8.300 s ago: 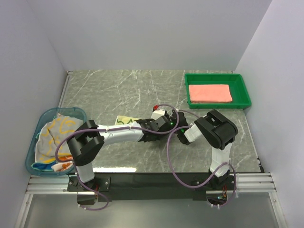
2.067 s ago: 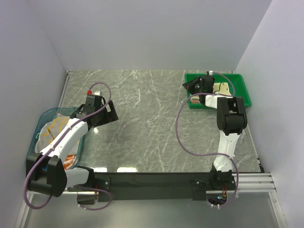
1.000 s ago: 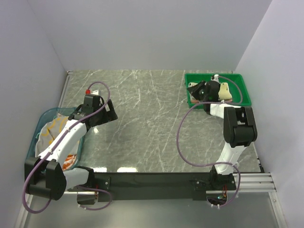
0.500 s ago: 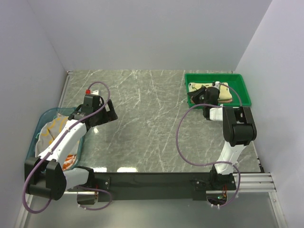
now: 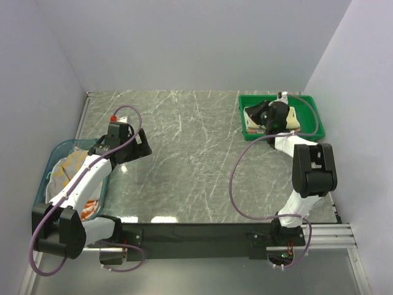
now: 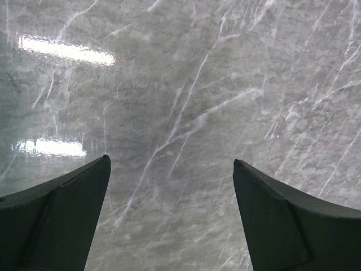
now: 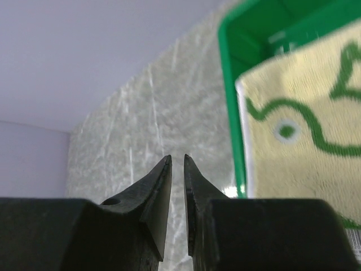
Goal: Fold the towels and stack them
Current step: Neatly place the folded towel into the bin
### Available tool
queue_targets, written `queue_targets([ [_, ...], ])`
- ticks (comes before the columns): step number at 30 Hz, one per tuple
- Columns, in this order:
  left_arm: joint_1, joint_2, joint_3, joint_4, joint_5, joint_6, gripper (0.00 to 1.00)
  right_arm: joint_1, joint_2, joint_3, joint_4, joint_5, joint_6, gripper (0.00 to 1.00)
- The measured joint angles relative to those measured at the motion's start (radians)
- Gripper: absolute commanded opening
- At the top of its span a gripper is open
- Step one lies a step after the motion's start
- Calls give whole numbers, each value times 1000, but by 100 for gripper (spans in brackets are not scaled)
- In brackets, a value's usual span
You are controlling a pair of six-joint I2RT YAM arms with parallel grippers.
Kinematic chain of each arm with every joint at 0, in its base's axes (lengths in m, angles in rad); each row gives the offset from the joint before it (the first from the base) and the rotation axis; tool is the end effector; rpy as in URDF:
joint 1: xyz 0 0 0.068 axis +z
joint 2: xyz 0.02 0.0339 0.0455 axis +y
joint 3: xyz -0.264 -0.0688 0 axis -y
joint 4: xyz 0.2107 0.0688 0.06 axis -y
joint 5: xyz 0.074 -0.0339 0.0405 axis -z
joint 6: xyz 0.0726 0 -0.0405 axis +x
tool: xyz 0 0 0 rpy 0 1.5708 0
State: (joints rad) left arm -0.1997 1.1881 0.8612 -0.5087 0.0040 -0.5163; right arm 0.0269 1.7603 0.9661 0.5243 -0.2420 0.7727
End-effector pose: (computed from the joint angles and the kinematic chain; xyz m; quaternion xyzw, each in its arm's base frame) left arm 0.2338 -0.0476 0.2388 -0.1464 0.9216 -0.1277 0.3359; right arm 0.3988 0.0281 0.2260 0.2197 0.7623 0.3225 0.5163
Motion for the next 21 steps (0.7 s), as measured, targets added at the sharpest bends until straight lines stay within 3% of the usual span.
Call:
queue_targets([
  [7,0,0,0,0,0,0,95,-14,-40,32,-51,61,-30,22],
  [21,0,0,0,0,3,0,95,-17,110,27,-129,76,23,20],
])
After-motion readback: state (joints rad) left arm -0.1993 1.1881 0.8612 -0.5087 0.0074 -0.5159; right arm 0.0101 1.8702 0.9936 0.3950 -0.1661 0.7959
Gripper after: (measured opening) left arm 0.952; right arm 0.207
